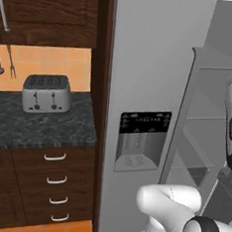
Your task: Take the strawberry from the fridge and place it on top of the pancake, located on the dining counter.
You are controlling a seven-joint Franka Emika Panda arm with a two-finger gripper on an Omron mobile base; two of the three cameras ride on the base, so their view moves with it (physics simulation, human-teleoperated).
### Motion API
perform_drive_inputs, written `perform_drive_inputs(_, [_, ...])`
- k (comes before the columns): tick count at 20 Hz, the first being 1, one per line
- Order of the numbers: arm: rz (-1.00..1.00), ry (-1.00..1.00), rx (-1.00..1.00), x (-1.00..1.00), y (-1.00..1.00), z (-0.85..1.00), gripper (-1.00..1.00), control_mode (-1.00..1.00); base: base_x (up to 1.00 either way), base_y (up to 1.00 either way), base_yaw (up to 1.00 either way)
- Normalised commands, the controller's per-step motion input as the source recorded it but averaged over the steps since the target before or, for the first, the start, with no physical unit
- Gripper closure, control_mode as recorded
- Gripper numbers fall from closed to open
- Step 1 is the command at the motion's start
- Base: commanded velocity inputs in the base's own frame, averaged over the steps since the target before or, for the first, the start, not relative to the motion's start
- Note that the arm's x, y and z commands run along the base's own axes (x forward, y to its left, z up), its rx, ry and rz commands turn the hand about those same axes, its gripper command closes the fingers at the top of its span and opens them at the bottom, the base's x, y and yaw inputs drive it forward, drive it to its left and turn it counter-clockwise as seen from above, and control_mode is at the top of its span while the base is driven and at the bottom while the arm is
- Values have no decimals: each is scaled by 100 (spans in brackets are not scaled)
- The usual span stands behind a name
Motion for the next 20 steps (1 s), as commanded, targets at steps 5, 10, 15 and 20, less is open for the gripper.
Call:
perform_drive_inputs(5, [0,0,0,0,0,0,-100,100,6,-54,0])
perform_drive_inputs(10, [0,0,0,0,0,0,-100,100,4,-12,0])
perform_drive_inputs(15, [0,0,0,0,0,0,-100,100,36,0,0])
perform_drive_inputs(20, [0,0,0,0,0,0,-100,100,44,-12,0])
